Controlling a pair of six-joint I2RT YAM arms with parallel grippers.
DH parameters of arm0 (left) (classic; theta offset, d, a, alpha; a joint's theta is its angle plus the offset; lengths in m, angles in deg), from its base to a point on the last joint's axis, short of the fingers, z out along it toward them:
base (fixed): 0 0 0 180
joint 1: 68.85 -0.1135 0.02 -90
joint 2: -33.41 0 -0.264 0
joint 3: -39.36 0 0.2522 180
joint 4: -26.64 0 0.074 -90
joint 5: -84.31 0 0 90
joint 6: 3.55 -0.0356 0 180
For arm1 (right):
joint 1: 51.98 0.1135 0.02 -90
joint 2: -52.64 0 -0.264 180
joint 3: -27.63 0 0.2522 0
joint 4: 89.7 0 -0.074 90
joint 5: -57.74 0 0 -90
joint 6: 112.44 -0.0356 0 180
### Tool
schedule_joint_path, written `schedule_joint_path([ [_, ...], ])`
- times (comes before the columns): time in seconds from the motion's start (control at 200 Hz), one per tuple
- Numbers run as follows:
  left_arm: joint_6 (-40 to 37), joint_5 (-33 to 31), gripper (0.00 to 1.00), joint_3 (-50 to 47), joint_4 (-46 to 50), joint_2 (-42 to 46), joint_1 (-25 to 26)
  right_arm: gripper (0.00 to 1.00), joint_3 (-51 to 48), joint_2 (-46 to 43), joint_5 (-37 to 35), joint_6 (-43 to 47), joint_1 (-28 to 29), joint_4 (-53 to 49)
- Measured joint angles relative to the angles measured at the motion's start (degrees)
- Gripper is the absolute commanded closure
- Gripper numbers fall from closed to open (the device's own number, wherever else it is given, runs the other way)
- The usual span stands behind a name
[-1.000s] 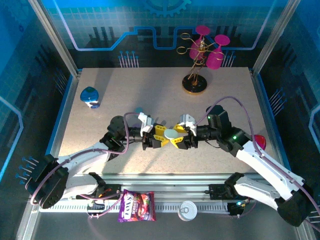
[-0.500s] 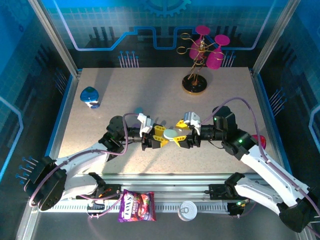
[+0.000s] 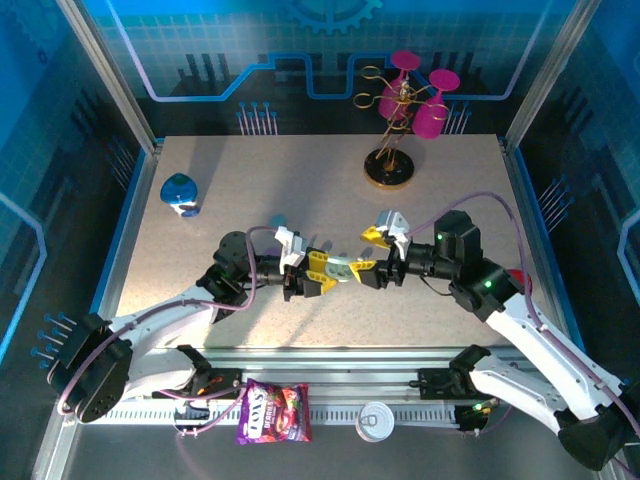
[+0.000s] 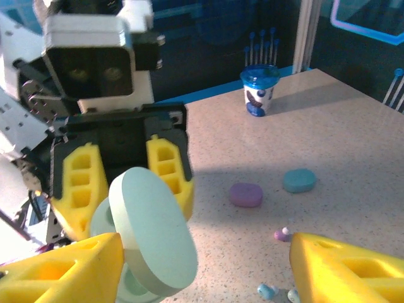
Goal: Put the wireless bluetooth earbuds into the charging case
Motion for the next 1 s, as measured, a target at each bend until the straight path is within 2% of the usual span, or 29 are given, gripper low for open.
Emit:
schedule_joint_path([
  [0.11, -0.1, 0.6, 0.76, 0.0, 0.0, 0.8, 0.1, 0.17, 0.3, 0.0, -2.0, -1.1, -0.4, -0.3],
  [0.245, -0.1, 1.3, 0.76, 0.0, -0.4, 1.6, 0.1, 0.1, 0.6, 0.0, -3.4, -1.8, -0.4, -1.5],
  [0.34, 0.1, 1.3, 0.77, 0.0, -0.7, 1.6, 0.1, 0.0, 1.1, -0.2, -3.4, -2.2, -0.4, -1.9],
  [0.565, 0.0, 0.6, 0.77, -0.1, -1.3, 1.8, 0.1, 0.0, 0.1, -4.6, -2.7, -6.4, -1.1, -0.1],
  [0.79, -1.4, -3.0, 0.78, -1.9, -0.9, 6.8, 0.1, 0.0, -11.5, -13.7, -4.5, -17.0, -7.8, 9.6],
  [1.001, -2.0, -5.1, 0.78, -2.5, -1.3, 9.3, 0.1, 0.03, -13.9, -10.2, -8.8, -22.7, -11.6, 10.0],
])
